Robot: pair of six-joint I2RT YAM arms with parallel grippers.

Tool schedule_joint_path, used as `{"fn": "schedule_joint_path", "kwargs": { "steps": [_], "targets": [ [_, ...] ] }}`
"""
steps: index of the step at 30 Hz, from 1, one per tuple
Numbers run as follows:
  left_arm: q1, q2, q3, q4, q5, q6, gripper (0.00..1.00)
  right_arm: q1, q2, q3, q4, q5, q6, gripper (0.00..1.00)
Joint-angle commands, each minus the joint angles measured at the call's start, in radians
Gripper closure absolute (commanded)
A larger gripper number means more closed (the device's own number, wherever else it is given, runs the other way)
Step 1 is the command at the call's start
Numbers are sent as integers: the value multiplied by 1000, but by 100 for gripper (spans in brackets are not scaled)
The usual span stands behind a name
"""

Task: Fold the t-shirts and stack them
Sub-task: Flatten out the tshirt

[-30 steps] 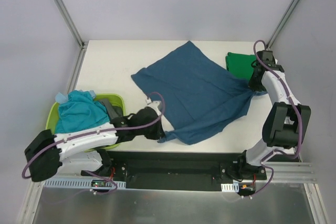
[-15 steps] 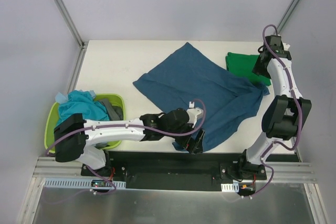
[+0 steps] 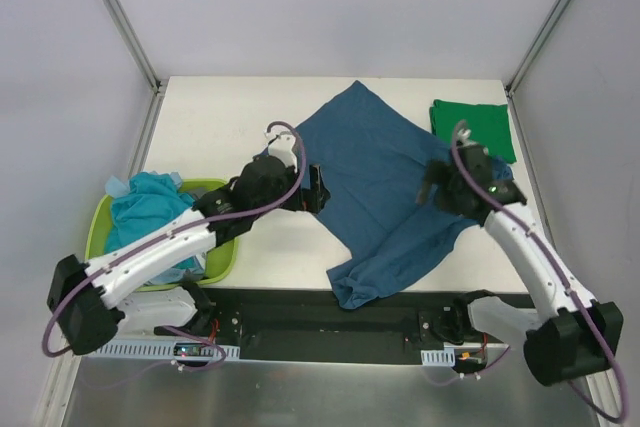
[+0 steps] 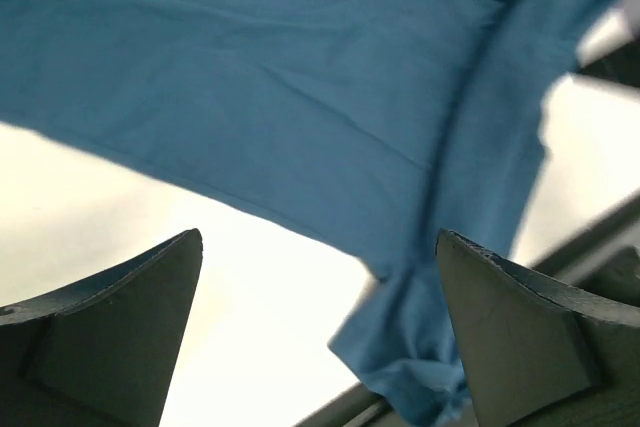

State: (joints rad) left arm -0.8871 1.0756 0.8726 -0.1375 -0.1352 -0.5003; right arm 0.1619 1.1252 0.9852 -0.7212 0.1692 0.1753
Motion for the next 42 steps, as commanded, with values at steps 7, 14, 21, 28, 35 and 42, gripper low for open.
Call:
{"fn": "schedule_joint_path", "kwargs": {
  "steps": [7,14,21,28,35,42],
  "targets": [
    [296,542,279,12,207,46,1,412,-9,-309,292,-201,244,4],
    [396,826,433,3,347,32,1,299,206,-244,264,-112,182,4],
    [401,827,297,1,416,-10,1,39,333,-182,235,-148,83,4],
    [330,635,63,38,473,-64,1,-137,473,-8,216,-158,-11,4],
    [257,517,37,38,433,-70,1,-153,570,182,233,-114,-94,4],
    [257,347,-20,4,237,-83,1,-101,337,81,139,-36,-67,4]
  ]
}}
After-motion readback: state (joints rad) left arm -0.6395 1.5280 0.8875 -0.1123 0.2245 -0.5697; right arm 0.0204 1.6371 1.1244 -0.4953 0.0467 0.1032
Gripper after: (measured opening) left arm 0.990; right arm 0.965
